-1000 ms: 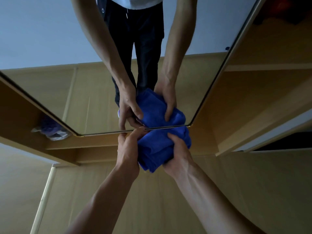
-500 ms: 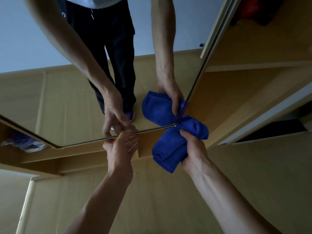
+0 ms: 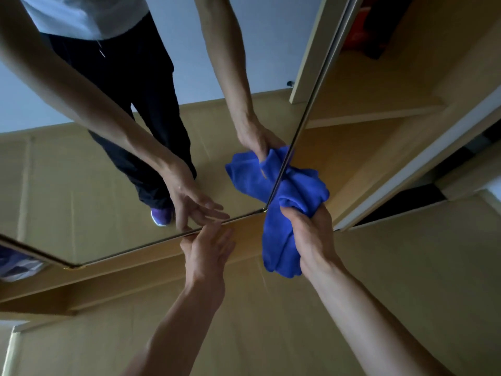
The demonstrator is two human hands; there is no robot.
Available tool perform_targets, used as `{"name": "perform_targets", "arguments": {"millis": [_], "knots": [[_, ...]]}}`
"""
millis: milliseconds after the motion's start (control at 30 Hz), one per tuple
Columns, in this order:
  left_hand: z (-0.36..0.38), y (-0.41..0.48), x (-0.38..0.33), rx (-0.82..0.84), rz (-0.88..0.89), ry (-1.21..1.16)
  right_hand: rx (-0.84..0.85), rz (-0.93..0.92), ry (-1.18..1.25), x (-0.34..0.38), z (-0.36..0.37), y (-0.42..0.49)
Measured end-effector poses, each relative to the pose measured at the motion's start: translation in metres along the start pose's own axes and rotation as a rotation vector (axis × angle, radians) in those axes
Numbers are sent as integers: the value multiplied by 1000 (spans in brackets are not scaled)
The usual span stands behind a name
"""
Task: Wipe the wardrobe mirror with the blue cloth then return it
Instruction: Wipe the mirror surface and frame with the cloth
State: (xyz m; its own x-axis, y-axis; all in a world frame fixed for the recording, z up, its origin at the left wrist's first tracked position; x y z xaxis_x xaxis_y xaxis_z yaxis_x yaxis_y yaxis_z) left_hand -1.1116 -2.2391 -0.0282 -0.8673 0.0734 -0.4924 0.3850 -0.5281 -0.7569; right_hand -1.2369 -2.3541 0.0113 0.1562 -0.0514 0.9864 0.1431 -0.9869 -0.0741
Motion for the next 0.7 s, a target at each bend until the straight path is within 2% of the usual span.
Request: {"name": "perform_targets", "arguments": {"millis": [133, 300, 400, 700], "knots": [[7, 0, 9, -4, 21, -8, 14, -54, 13, -1, -7, 2], [10, 1, 10, -51, 43, -4, 63, 119, -80, -18, -5, 6], [13, 1, 11, -73, 49, -27, 110, 155, -68, -23, -6, 9], [31, -12, 22, -211, 102, 78, 195, -75, 25, 26, -18, 21]]}}
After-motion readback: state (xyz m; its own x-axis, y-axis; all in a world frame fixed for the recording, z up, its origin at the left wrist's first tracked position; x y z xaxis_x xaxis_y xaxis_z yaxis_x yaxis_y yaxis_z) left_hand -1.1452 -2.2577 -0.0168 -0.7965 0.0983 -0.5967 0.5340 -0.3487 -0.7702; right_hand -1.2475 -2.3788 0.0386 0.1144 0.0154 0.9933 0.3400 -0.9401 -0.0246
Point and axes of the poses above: each hand's wrist, its own y-axis towards the middle knuckle, its own z-axis out of the palm, x = y × z, the point moved 2 cm from there along y, towards the middle knuckle, and after that the axes turned 14 degrees about -z, right-handed, at the moved point
